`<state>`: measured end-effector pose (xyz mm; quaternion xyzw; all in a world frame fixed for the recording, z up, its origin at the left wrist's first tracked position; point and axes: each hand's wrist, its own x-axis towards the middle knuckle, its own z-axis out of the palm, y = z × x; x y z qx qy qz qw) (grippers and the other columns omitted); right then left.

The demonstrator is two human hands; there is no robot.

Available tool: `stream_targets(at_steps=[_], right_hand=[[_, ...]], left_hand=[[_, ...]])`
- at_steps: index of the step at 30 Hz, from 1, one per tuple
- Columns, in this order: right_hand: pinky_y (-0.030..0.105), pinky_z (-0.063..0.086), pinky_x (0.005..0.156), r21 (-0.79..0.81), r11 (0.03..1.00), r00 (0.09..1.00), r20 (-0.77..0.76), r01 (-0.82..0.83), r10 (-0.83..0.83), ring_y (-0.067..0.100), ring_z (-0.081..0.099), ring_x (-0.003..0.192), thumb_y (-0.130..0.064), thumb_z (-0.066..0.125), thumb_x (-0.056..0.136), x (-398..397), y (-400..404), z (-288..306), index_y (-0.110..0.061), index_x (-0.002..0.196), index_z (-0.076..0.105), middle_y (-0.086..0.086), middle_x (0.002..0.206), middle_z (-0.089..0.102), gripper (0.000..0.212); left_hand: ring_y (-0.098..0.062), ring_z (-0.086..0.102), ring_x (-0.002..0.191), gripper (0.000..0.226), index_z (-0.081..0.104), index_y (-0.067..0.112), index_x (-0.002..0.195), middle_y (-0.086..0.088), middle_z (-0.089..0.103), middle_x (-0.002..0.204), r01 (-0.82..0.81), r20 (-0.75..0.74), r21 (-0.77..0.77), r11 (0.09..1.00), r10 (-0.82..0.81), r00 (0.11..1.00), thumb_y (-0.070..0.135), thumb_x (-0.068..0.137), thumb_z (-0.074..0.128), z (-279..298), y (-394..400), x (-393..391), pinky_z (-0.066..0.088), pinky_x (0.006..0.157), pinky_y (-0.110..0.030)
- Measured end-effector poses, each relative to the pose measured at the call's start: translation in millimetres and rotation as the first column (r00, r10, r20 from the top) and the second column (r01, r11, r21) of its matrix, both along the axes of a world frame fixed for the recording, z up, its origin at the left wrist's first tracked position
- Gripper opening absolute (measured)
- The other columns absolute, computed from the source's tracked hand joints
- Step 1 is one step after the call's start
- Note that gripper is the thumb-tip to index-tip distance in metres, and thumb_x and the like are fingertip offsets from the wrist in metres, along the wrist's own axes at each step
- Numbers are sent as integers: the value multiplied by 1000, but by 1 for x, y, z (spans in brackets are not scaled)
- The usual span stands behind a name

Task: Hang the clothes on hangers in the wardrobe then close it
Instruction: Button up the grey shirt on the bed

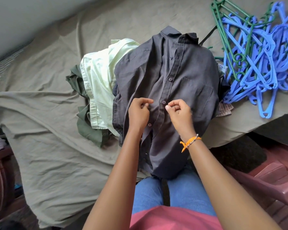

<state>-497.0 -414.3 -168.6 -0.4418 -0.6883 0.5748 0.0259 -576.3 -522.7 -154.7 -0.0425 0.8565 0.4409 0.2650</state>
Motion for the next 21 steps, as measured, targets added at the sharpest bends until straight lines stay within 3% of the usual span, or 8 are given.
stream_targets(at_steps=[2,5,8,11,14,17,21], right_hand=[[30,38,64,145,988,998,49,-54,47,14,45,64,-26,68,80,5,-24,6,-17,81,51,-7,64,44,19],[32,32,64,279,952,975,213,-129,70,20,46,76,-39,69,76,11,-60,14,-19,85,40,-4,81,50,36],[32,32,65,235,967,945,327,-96,14,30,54,85,-26,63,78,17,-73,11,-19,88,36,4,95,55,30],[30,32,65,210,977,950,310,-32,-36,27,54,81,-17,60,76,29,-70,5,-15,83,44,1,86,55,17],[29,44,68,167,984,956,275,58,-103,22,60,77,-15,63,76,41,-64,3,-16,80,61,-3,75,63,5],[33,54,77,103,985,971,186,135,-153,15,65,76,-14,68,80,49,-64,1,-16,82,70,-6,72,65,4],[37,56,78,18,986,981,96,166,-167,17,67,75,-15,69,82,52,-69,3,-19,79,70,-2,73,69,5]], left_hand=[[-13,57,85,28,67,15,83,-3,61,95,2,-123,-65,998,-10,992,-6,84,49,1,-15,14,42,80,-21],[-17,58,84,17,64,10,86,-5,62,90,48,-152,-117,992,-65,986,-3,84,53,-8,-37,37,45,80,-27],[-15,60,80,7,64,11,89,1,61,89,126,-144,-125,984,-144,979,7,83,64,-19,-50,57,49,80,-32],[-13,60,80,10,63,13,90,3,60,90,194,-171,-132,972,-215,961,14,82,69,-22,-51,67,48,76,-28],[-15,61,82,7,64,13,88,3,62,88,212,-191,-146,966,-238,952,16,83,68,-22,-46,66,48,74,-29],[-13,62,80,7,67,15,87,5,65,85,221,-173,-142,965,-244,954,21,83,68,-20,-44,62,47,73,-28],[-11,62,78,7,68,19,83,8,66,81,198,-124,-85,977,-207,970,26,82,69,-18,-45,59,47,71,-27]])
